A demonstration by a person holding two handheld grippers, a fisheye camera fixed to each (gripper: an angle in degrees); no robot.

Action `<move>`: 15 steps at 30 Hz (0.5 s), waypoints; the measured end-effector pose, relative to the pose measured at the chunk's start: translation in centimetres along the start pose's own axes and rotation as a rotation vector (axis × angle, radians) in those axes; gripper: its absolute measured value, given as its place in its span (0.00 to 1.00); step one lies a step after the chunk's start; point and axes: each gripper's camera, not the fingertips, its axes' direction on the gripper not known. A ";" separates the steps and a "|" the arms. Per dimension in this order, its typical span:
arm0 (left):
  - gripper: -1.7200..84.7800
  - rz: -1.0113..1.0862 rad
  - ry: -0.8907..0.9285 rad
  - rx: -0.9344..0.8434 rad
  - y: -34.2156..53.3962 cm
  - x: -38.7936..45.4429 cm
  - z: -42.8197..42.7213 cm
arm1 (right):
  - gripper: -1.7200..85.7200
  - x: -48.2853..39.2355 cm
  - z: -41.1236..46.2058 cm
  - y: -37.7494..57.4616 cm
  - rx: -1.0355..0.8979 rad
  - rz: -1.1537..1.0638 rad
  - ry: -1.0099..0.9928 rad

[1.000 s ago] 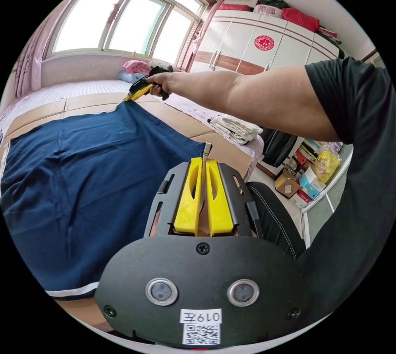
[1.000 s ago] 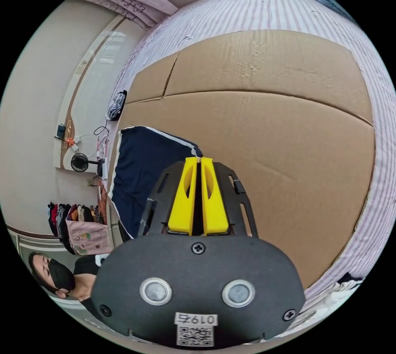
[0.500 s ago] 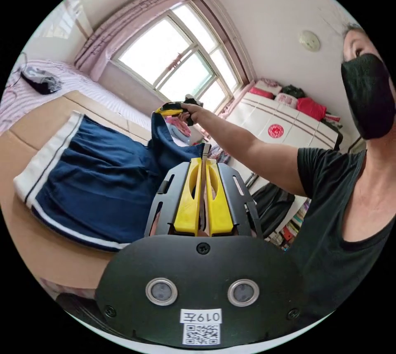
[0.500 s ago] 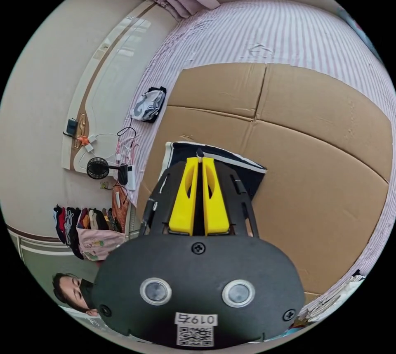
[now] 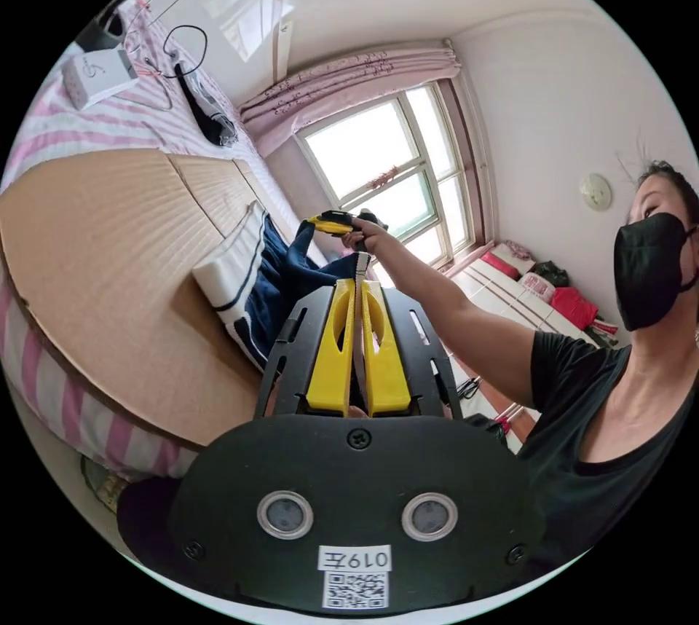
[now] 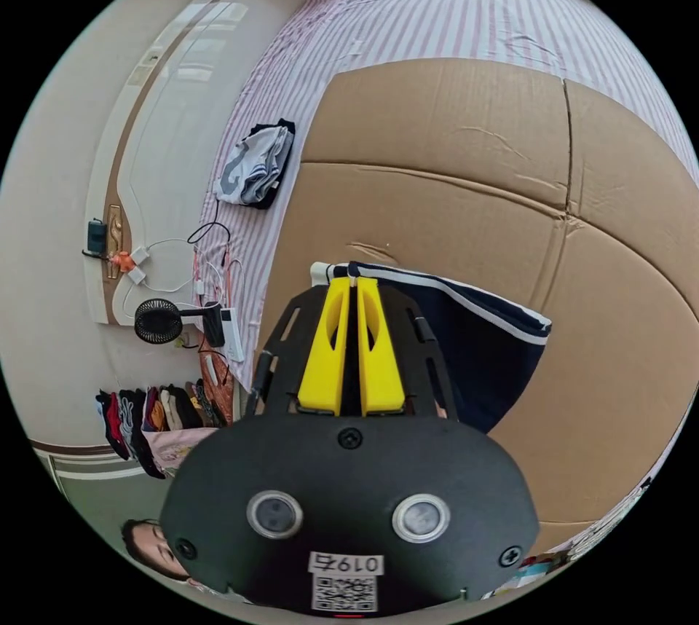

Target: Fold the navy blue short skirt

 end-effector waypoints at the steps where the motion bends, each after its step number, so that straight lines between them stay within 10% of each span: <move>1: 0.04 -0.007 0.009 0.010 0.5 -0.4 -0.5 | 0.02 0.4 0.9 -0.6 0.008 -0.001 -0.015; 15: 0.04 -0.018 -0.245 0.064 10.5 -2.2 -8.9 | 0.02 4.3 15.7 -7.1 -0.032 0.001 -0.020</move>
